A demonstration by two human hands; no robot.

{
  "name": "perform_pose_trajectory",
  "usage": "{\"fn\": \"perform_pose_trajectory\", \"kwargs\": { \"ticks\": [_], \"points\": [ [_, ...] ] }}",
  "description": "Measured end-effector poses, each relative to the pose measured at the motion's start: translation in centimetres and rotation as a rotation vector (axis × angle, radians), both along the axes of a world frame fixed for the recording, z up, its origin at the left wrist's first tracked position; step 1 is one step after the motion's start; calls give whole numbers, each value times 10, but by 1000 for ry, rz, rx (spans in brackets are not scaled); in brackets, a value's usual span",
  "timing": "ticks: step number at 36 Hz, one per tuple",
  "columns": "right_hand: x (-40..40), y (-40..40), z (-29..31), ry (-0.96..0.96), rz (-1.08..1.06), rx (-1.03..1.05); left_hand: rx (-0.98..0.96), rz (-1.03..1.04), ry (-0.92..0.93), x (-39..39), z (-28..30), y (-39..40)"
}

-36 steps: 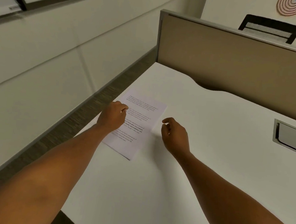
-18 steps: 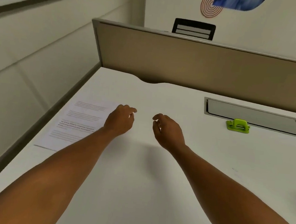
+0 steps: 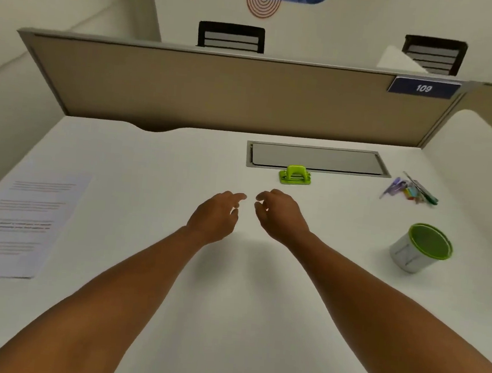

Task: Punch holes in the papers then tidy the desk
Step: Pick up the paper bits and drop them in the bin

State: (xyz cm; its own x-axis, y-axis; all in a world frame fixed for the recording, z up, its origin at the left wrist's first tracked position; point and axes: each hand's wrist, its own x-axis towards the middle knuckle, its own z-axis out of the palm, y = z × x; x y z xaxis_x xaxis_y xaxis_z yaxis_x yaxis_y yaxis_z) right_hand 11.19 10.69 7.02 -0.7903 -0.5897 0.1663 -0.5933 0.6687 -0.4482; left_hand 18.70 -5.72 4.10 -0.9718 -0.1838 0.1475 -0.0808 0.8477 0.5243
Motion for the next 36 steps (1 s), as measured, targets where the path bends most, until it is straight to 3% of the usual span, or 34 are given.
{"fn": "perform_pose_trajectory", "kwargs": {
  "ticks": [11, 22, 29, 36],
  "points": [
    [-27, 86, -38, -183, -45, 178, -105, -126, -225, -16, -26, 65],
    [-34, 118, -68, -337, -5, 304, -188, -187, -269, -30, -50, 99],
    [-35, 107, -77, -271, 63, 260, -262, -127, -219, -39, -57, 97],
    [-34, 94, -82, -38, 139, 162, -354, -51, -247, -28, -77, 80]
  ]
}}
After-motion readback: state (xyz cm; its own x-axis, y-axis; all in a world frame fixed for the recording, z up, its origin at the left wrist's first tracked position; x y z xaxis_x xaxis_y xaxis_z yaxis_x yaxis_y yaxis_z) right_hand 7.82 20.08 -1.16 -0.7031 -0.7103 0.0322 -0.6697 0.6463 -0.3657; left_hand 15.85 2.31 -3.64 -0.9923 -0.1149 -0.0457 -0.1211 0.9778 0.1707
